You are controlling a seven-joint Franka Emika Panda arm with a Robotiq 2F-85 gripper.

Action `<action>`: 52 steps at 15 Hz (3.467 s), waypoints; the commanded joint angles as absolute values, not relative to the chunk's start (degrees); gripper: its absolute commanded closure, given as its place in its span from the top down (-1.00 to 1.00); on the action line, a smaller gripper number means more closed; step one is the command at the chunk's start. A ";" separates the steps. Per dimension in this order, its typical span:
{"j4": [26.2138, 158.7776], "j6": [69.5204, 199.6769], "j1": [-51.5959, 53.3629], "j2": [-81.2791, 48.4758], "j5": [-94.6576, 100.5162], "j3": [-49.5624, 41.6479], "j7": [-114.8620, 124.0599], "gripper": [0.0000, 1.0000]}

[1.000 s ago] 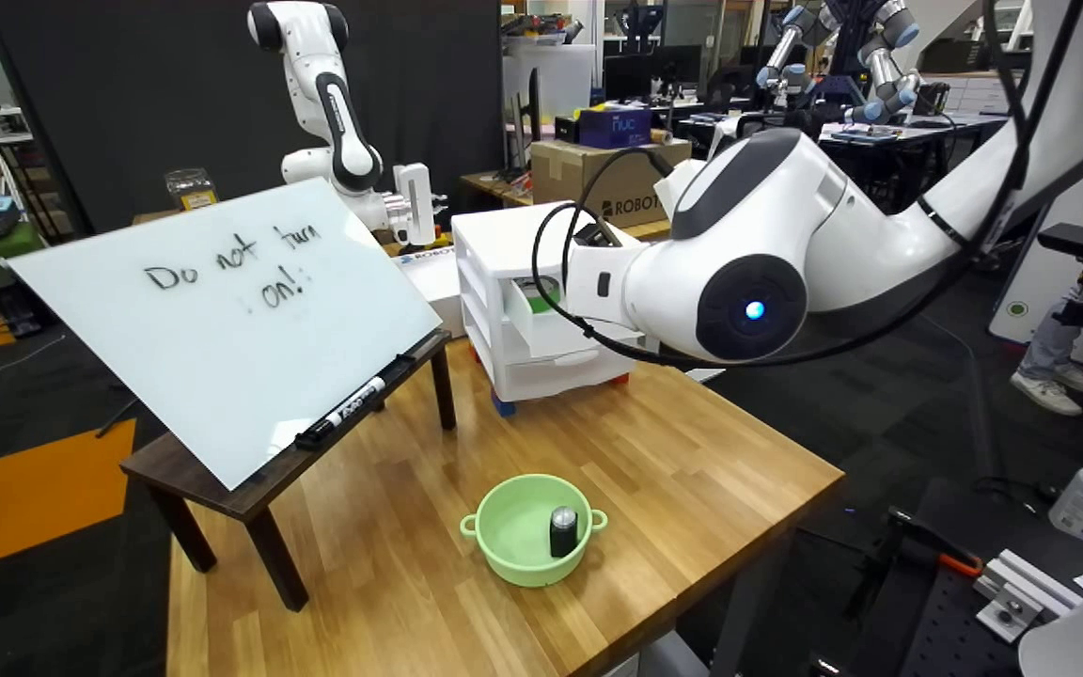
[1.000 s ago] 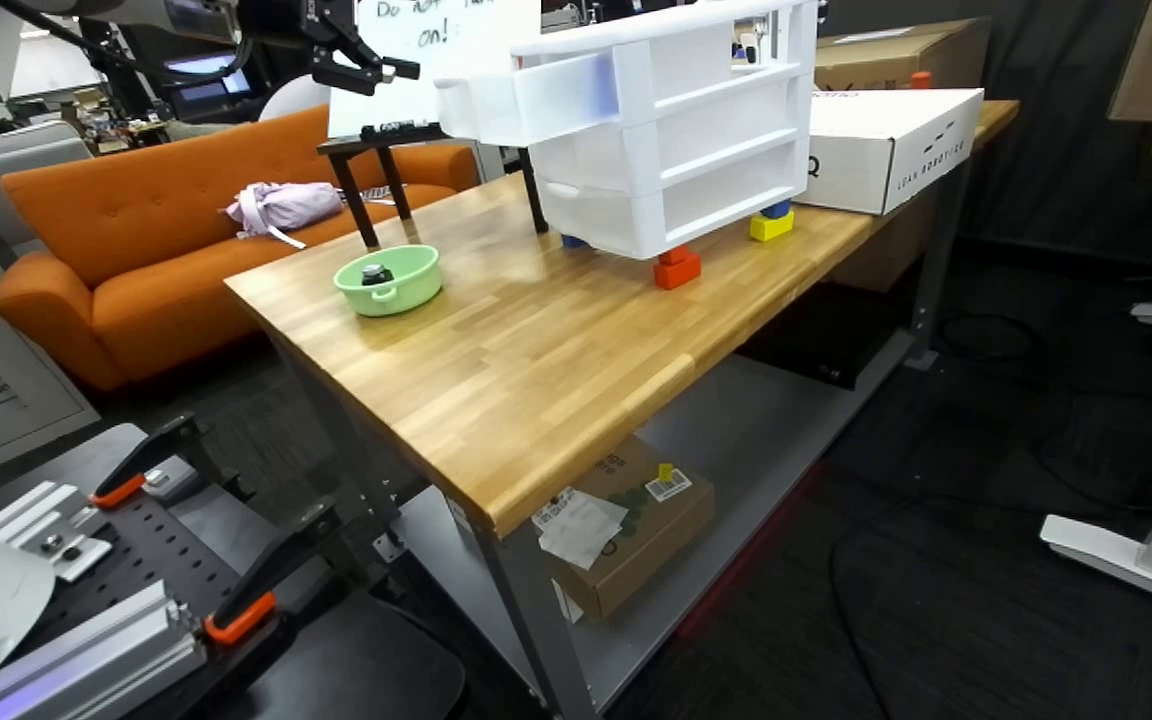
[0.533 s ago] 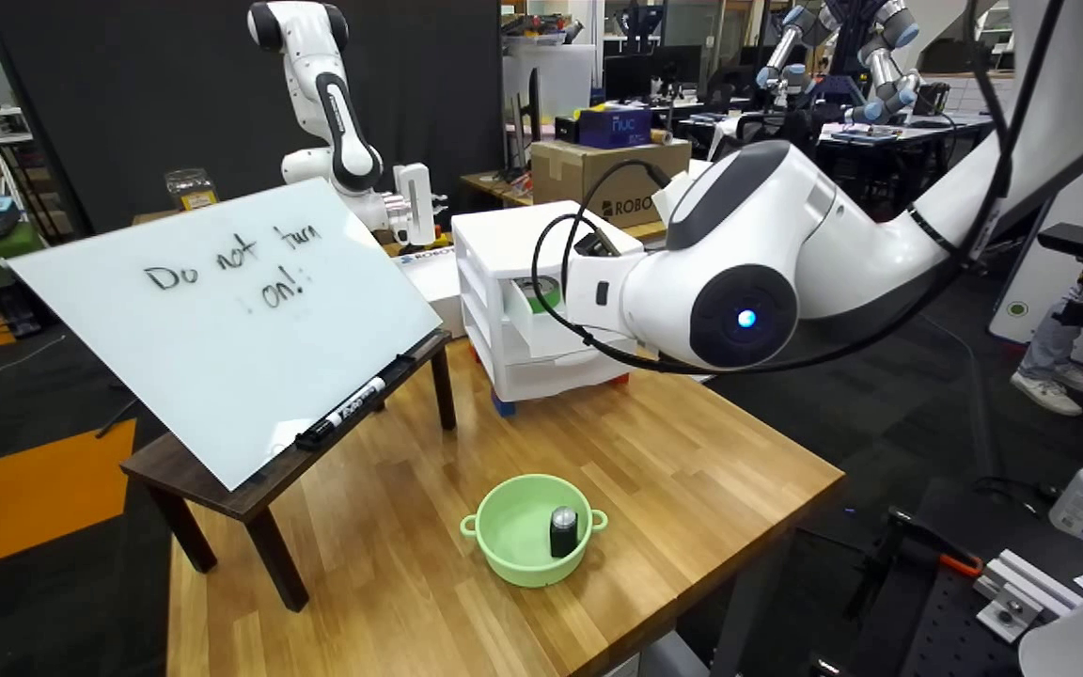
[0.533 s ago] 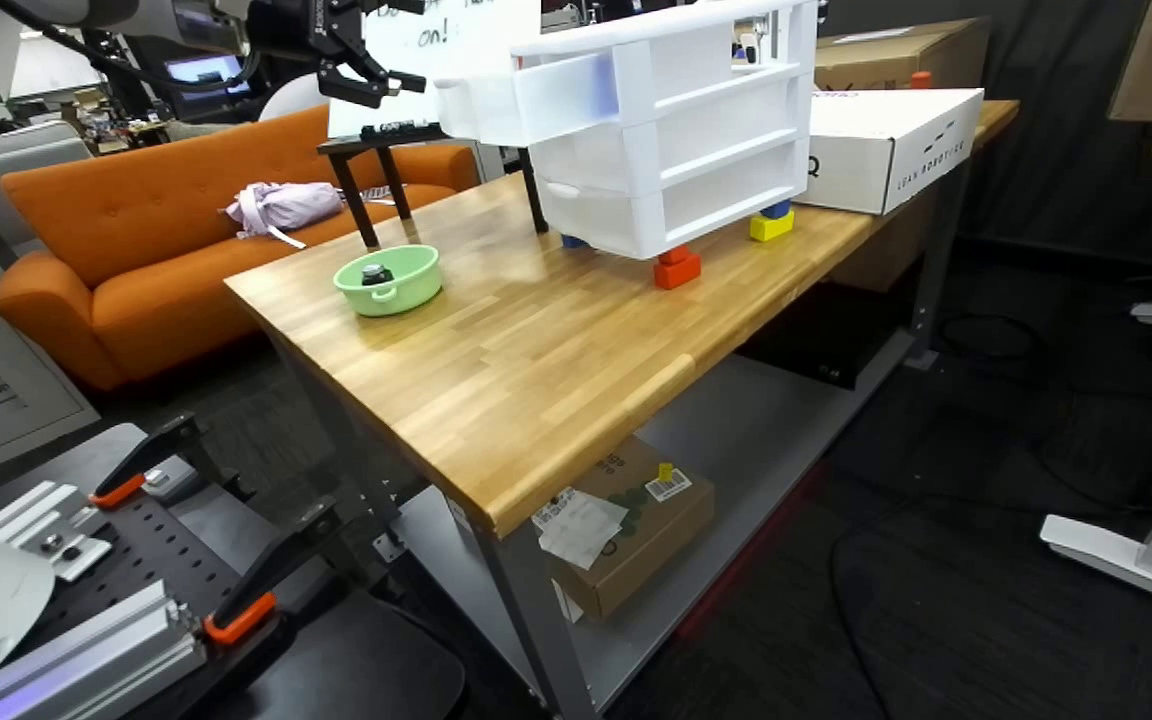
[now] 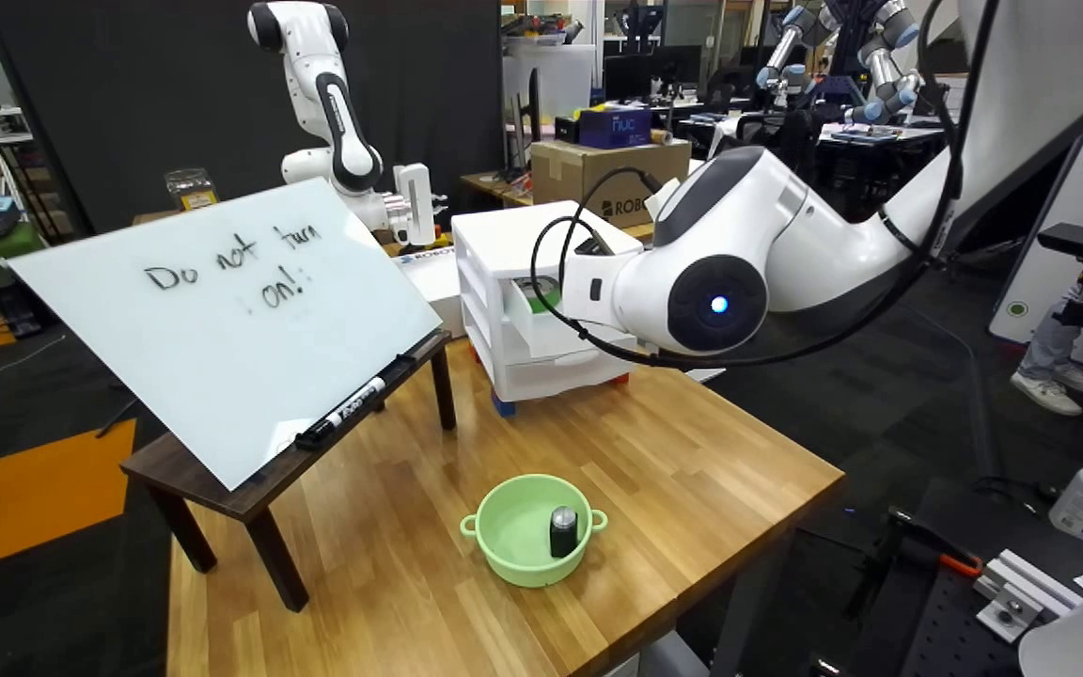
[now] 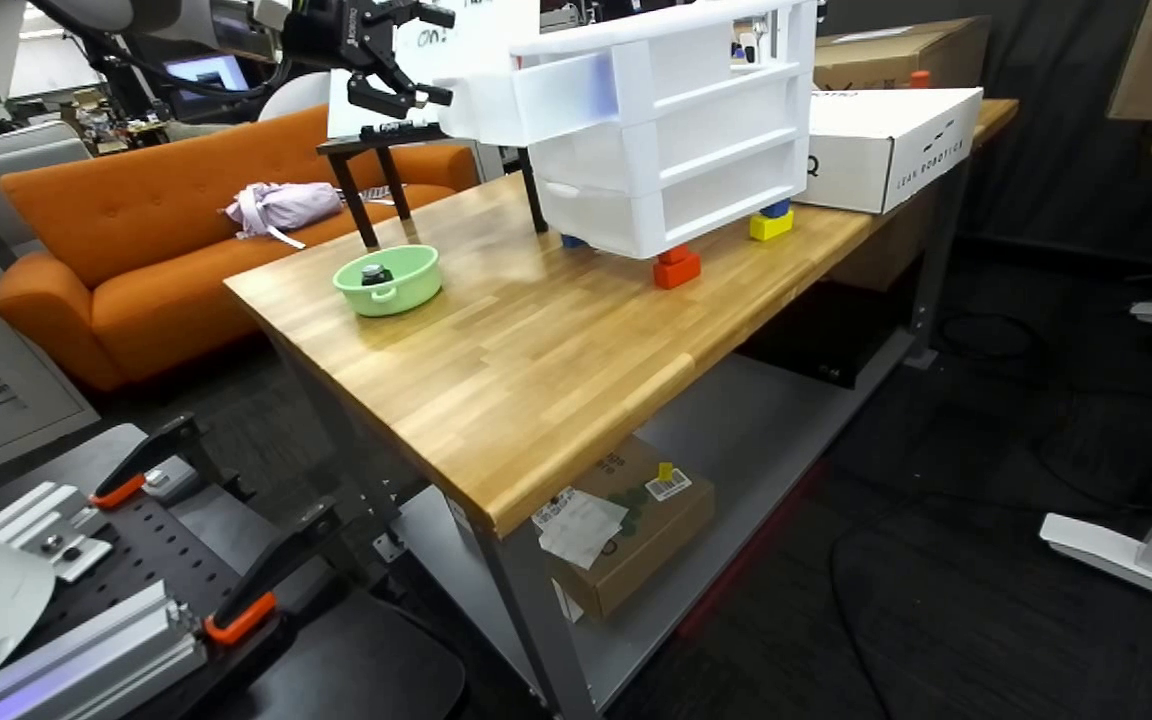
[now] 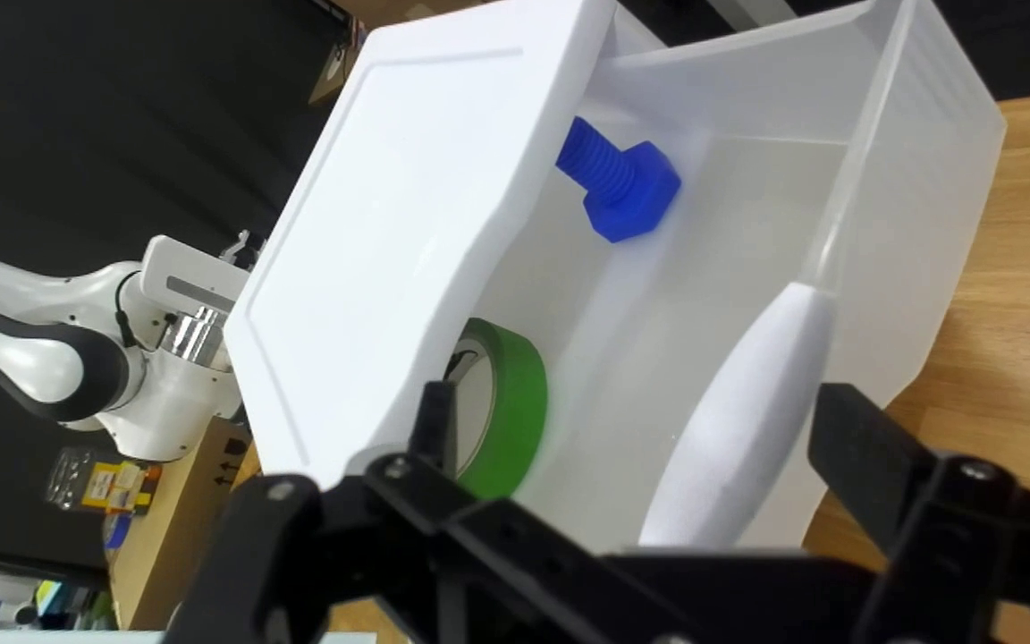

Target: Close the top drawer

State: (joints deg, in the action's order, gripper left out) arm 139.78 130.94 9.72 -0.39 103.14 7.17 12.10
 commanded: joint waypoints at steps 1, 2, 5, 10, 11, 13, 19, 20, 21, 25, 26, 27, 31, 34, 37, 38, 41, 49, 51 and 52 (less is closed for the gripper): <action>137.64 134.12 8.15 -2.44 104.60 6.74 12.46 1.00; 137.25 134.48 7.89 -2.76 104.66 6.64 12.42 1.00; 136.39 135.57 7.32 -2.99 105.02 6.39 12.47 0.51; 136.07 136.64 6.83 -2.58 105.34 6.23 12.58 0.02; 136.05 136.92 6.77 -2.57 105.33 6.19 12.59 -0.15; 136.09 137.61 6.49 -2.64 105.35 6.06 12.66 -0.42; 135.95 138.88 5.82 -2.84 105.39 5.62 14.03 -0.88; 135.88 138.85 5.78 -2.87 105.38 5.60 14.27 -0.86; 135.85 138.90 5.74 -2.87 105.40 5.58 14.41 -0.86; 135.26 139.28 5.43 -3.30 105.50 5.30 14.24 -0.86; 135.00 139.43 5.30 -3.51 105.56 5.17 14.14 -0.86; 134.57 139.71 5.12 -3.81 105.66 4.98 14.03 -0.86; 131.81 140.23 4.32 -5.06 104.86 4.28 12.20 -0.86; 129.50 140.78 3.71 -6.04 104.55 3.92 11.05 -0.86; 127.73 141.75 3.12 -7.50 104.51 3.63 10.54 -0.86; 127.23 142.01 3.00 -8.06 104.56 3.54 10.57 -0.86; 126.03 142.47 2.62 -9.54 104.74 3.43 10.84 -0.86; 122.31 143.88 1.40 -12.15 105.27 3.19 11.19 -0.86; 121.34 144.11 1.10 -13.06 105.26 3.12 11.15 -0.86; 120.89 144.27 0.96 -13.51 105.26 3.09 11.14 -0.86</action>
